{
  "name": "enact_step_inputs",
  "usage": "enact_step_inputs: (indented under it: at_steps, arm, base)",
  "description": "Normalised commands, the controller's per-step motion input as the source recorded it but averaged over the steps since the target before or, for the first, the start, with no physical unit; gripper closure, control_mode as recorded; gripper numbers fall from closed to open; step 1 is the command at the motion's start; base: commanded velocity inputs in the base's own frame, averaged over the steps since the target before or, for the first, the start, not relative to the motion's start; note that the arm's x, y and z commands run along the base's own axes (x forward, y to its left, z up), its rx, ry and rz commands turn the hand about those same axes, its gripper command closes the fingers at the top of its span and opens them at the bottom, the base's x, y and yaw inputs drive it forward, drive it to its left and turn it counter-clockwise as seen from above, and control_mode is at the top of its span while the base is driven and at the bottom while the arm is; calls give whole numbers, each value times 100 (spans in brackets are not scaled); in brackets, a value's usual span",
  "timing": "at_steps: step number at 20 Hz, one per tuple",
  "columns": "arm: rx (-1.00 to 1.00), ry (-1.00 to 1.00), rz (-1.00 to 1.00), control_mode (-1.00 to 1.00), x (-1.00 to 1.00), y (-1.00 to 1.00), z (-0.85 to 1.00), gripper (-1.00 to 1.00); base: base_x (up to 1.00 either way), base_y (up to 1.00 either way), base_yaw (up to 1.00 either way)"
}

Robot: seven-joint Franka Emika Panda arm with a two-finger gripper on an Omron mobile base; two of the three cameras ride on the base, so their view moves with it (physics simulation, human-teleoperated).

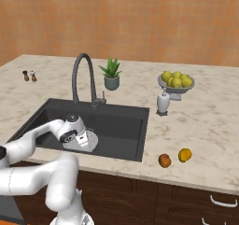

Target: Put the colander in the sink, put the peach, mango, kiwi in the colander, and turn on the sink faucet and pour water over the colander.

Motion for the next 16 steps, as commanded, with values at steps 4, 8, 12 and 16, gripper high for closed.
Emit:
enact_step_inputs:
  at_steps: [4, 8, 12, 16]
  arm:
    - [11, -19, 2, -100, -5, 8, 64, -100]
    - [9, -10, 14, -100, 5, 13, 93, -100]
    - [-6, -3, 18, -100, -7, 39, 100, -100]
    - [-46, 11, 21, -100, -16, 92, 100, -100]
  base:
    - [0, 0, 0]
    - [0, 0, 0]
    - [0, 0, 0]
    - [0, 0, 0]
